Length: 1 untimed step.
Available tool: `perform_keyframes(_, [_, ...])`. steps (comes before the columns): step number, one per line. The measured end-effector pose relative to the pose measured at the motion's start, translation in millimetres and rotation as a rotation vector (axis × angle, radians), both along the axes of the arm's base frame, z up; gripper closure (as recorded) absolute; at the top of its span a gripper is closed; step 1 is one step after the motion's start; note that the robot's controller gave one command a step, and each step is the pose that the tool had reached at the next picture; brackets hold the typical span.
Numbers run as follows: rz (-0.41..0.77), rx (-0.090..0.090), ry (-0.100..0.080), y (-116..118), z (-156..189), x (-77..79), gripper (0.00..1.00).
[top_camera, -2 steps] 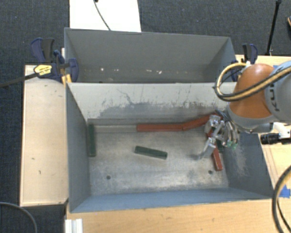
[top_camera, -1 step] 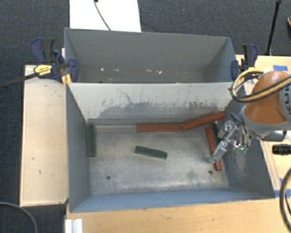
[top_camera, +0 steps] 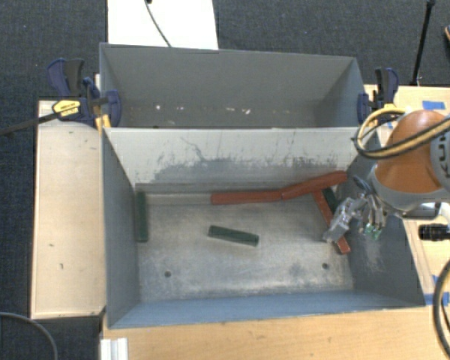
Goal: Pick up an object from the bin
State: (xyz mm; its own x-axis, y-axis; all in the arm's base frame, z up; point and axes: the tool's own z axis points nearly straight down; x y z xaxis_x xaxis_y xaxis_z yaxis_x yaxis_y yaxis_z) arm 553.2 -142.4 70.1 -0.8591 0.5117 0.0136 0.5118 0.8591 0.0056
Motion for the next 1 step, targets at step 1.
perform_keyframes(1, [0.014,-0.013,-0.019,20.2,72.7,-6.9,1.0])
